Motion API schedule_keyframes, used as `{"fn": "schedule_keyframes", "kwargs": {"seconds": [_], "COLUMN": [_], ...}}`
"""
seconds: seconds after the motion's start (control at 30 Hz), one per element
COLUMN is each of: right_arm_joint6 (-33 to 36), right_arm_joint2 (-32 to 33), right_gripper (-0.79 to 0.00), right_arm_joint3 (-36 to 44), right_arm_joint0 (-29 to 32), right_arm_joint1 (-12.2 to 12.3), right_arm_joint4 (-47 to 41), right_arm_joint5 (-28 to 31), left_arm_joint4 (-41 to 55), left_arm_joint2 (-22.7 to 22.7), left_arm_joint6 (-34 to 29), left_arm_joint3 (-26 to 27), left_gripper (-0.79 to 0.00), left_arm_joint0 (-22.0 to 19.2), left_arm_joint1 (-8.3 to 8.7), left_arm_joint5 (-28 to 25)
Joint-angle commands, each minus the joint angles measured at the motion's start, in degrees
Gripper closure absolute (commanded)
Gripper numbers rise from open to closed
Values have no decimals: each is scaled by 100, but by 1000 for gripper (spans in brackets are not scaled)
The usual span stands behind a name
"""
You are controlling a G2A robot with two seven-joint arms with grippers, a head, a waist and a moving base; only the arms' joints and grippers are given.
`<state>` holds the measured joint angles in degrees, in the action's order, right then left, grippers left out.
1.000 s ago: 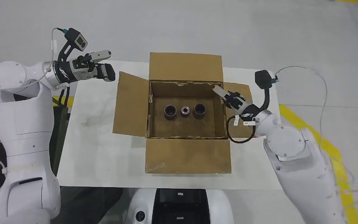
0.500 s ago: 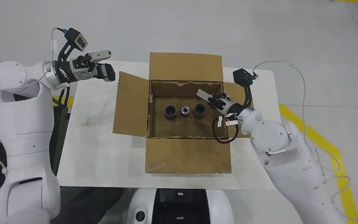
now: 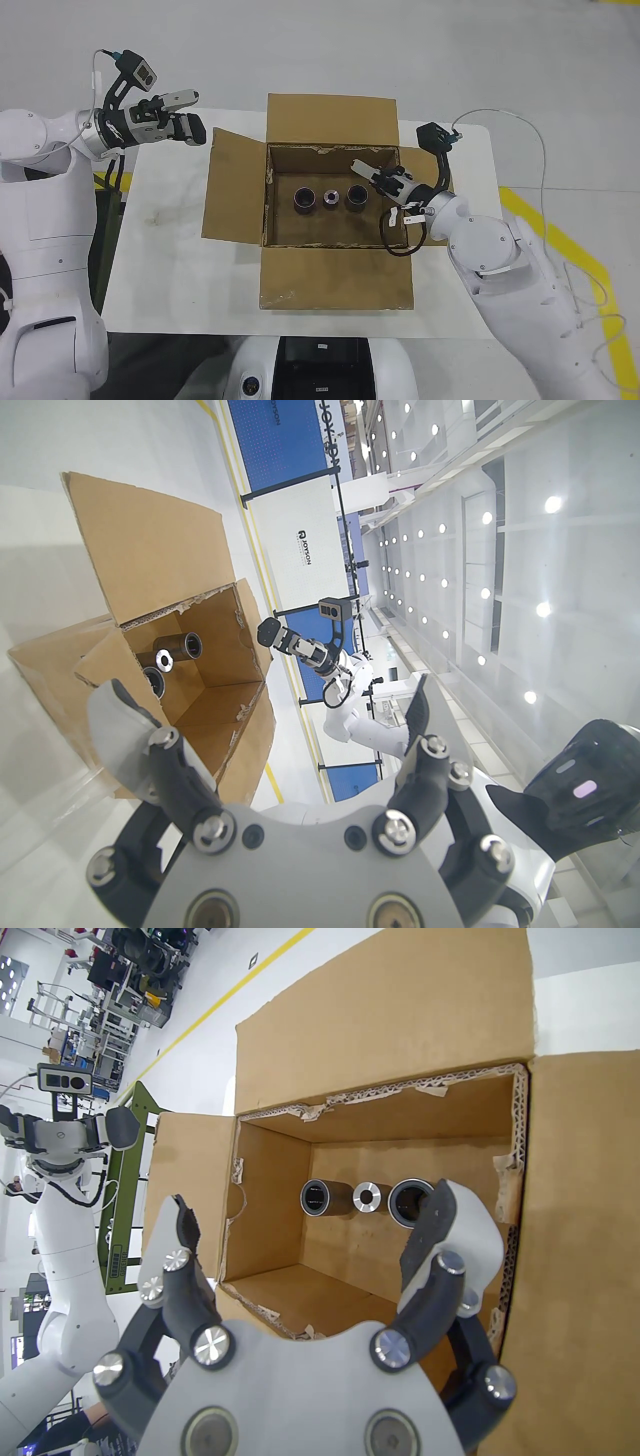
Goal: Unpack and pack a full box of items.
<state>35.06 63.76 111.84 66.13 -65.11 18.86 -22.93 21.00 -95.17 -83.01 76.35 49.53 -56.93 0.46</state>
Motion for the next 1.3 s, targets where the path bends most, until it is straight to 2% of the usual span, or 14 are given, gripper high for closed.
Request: {"fn": "schedule_keyframes", "kwargs": {"seconds": [0.0, 0.57, 0.77, 0.93, 1.27], "right_arm_joint6": [0, 15, 629, 864, 1307], "right_arm_joint2": [0, -131, -835, -1401, -1915], "right_gripper": [-785, -785, -785, -785, -785], "right_arm_joint3": [0, -12, -334, -732, -1374], "right_arm_joint0": [0, -34, -677, -1201, -1695], "right_arm_joint1": [0, -10, -83, -212, -367], "right_arm_joint4": [0, 175, 1036, 1566, 2383], "right_arm_joint5": [0, 81, 83, -58, -213], "left_arm_joint4": [0, 0, 0, 0, 0], "left_arm_joint2": [0, 0, 0, 0, 0], "left_arm_joint6": [0, 0, 0, 0, 0], "left_arm_joint3": [0, 0, 0, 0, 0], "left_gripper": [-785, -785, -785, -785, -785], "left_arm_joint0": [0, 0, 0, 0, 0], "left_arm_joint1": [0, 0, 0, 0, 0], "left_arm_joint5": [0, 0, 0, 0, 0]}}
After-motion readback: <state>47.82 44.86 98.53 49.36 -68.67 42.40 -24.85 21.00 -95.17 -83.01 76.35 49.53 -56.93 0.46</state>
